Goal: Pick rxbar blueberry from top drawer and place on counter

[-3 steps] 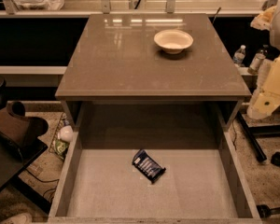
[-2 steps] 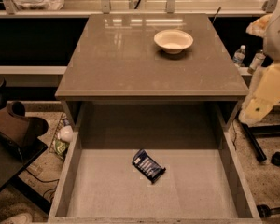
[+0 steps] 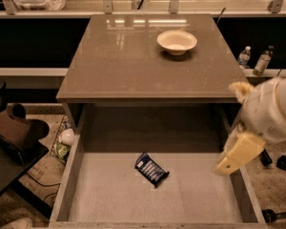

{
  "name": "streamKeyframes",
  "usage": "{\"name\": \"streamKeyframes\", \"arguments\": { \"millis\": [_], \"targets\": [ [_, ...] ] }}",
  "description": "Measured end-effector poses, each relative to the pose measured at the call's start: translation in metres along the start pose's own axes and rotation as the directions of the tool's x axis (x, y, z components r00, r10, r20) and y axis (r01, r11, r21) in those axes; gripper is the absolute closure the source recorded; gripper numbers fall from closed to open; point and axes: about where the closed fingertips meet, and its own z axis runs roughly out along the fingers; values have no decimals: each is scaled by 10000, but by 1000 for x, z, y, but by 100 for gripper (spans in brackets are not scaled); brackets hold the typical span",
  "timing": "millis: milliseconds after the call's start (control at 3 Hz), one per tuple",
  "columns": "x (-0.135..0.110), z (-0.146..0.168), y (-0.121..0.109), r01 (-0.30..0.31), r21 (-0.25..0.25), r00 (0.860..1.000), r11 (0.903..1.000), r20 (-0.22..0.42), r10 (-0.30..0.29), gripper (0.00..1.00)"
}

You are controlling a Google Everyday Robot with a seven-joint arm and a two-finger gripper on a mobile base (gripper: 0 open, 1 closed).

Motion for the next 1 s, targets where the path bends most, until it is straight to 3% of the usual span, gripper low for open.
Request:
{"name": "streamKeyframes", "arguments": {
  "millis": [333,667,1000],
  "targets": [
    [16,65,23,-592,-273,9938,9979,929,615,0],
    [16,115,7,-1000,502,9819,9937,1664,904,0],
    [13,106,-6,-1021,1034,9816,9894,1721,833,0]
  ]
}}
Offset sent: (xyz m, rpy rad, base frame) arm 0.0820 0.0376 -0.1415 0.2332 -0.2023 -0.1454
